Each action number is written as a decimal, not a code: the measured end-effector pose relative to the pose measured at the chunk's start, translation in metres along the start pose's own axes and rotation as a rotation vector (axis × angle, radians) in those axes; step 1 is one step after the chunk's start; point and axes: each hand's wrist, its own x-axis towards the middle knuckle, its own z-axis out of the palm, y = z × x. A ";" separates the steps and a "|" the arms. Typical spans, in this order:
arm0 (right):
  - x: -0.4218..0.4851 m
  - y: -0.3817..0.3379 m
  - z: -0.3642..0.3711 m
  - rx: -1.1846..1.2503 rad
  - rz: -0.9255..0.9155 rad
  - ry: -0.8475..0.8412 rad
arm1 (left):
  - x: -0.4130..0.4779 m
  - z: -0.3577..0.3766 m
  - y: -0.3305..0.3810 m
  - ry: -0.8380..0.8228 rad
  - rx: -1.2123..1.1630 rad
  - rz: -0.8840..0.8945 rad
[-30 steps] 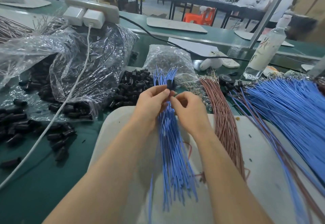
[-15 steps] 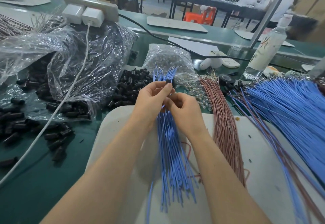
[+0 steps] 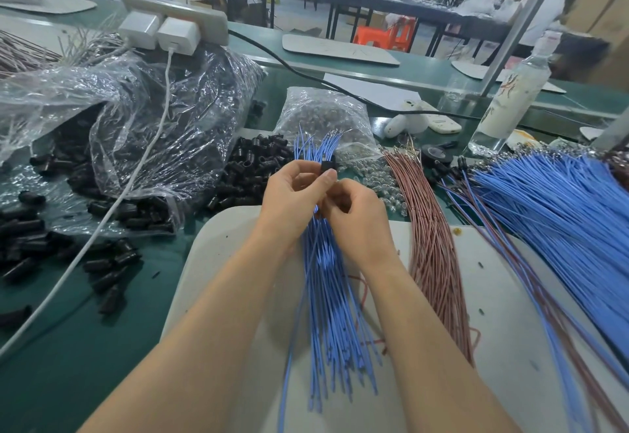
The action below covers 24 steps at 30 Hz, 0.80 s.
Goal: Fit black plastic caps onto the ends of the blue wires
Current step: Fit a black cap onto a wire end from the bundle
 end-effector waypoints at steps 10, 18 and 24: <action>0.001 0.001 -0.001 -0.052 -0.052 0.009 | 0.000 0.000 -0.002 -0.004 0.093 0.057; 0.003 0.006 -0.001 -0.064 -0.072 0.021 | 0.001 -0.001 -0.005 0.000 0.170 0.089; 0.004 0.008 -0.002 -0.063 -0.094 0.006 | -0.002 0.000 0.002 -0.007 0.033 0.043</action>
